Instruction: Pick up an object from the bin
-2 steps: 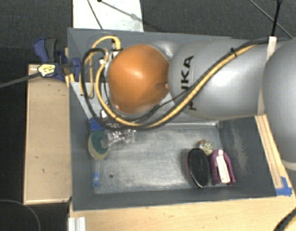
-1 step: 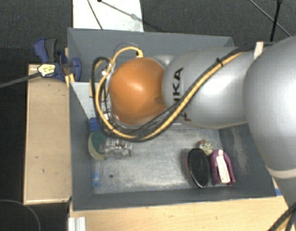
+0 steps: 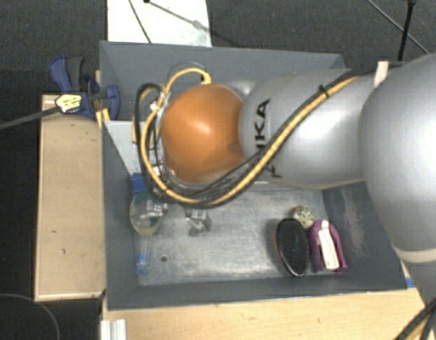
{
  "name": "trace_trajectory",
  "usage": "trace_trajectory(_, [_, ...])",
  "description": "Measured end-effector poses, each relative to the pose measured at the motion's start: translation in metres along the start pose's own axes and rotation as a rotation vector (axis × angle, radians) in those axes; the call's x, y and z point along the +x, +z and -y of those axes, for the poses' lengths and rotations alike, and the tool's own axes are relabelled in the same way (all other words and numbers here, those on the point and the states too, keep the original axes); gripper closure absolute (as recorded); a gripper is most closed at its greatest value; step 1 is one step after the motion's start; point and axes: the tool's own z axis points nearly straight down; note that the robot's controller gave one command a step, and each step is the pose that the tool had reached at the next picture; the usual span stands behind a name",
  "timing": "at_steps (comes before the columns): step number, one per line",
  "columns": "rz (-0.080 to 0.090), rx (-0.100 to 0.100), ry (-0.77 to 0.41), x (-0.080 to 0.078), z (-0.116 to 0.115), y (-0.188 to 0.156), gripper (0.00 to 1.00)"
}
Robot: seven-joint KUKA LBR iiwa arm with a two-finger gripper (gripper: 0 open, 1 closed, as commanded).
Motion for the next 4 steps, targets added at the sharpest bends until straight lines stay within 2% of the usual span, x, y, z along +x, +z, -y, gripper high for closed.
trace_trajectory(1, [0.005,0.001,-0.176,-0.023,0.027,0.049,0.00])
trace_trajectory(2, [0.002,0.002,-0.170,-0.021,0.029,0.049,1.00])
trace_trajectory(3, [0.005,0.010,-0.174,-0.021,0.035,-0.089,1.00])
trace_trajectory(4, [0.000,0.000,-0.170,-0.020,0.033,-0.084,1.00])
